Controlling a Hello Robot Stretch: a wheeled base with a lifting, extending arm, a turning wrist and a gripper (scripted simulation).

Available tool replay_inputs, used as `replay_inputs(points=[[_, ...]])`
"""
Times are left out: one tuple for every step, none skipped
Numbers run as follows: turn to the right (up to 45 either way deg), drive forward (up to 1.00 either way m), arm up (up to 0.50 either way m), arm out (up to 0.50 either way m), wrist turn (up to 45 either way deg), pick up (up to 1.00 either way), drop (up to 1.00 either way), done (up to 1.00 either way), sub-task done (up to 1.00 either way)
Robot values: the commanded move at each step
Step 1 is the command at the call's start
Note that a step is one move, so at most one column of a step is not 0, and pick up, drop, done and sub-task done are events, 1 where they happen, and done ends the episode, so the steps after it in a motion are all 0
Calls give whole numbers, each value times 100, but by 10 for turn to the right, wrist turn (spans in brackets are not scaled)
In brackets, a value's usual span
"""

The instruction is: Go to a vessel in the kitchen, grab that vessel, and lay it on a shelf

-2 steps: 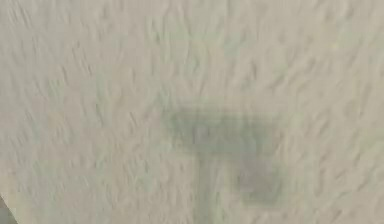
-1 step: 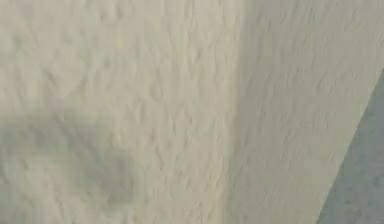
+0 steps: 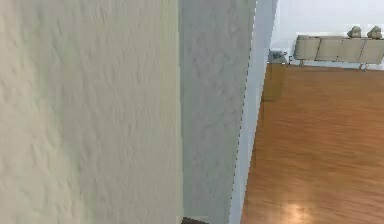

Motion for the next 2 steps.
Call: replay_inputs(points=[[390,0,0,0,0,0,0,0,0],[0,100,0,0,0,0,0,0,0]])
